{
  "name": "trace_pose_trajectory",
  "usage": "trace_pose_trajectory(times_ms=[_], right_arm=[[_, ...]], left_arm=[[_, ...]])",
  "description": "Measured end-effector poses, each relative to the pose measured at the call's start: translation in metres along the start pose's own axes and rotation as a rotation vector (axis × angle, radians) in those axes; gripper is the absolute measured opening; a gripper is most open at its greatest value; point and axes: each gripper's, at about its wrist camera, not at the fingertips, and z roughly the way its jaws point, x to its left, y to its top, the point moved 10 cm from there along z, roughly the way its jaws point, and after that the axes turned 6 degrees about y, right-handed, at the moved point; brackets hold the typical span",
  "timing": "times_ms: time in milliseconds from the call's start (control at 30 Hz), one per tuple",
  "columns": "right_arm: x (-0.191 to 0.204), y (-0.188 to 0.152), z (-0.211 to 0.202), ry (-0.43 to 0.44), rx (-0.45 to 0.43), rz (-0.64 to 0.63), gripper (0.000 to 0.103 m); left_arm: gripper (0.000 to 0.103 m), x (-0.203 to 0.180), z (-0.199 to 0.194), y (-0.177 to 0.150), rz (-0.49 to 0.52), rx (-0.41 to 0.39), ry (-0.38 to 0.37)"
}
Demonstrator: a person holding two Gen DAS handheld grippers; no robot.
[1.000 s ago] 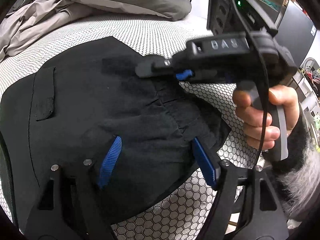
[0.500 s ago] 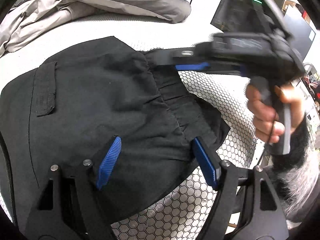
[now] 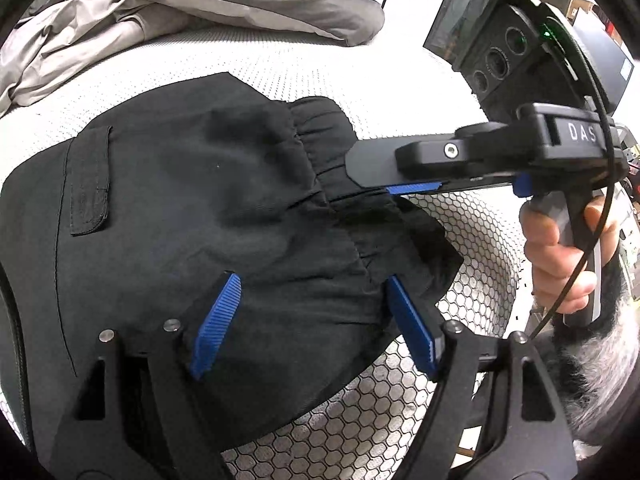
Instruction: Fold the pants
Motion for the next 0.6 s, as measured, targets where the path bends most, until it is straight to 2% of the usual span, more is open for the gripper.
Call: trace_pose_trajectory(times_ms=[300, 533, 567, 600], right_arm=[[-0.002, -0.006, 0.005, -0.012, 0.03, 0.003, 0.046], [-0.018, 0.007, 0.022, -0.029, 0.011, 0.05, 0.045], [-0.024, 0.011, 0.025, -0.029, 0.0, 0.07, 0.043], [-0.029, 0.015, 0.026, -0.026, -0.02, 0.102, 0.034]], left_arm=[[0.074, -0.001, 0.002, 0.001, 0.004, 0.002, 0.005], [0.075, -0.003, 0.003, 0.0, 0.013, 0.004, 0.009], [0.075, -0.003, 0.003, 0.0, 0.014, 0.006, 0.01], [0.075, -0.003, 0.003, 0.0, 0.016, 0.006, 0.011]])
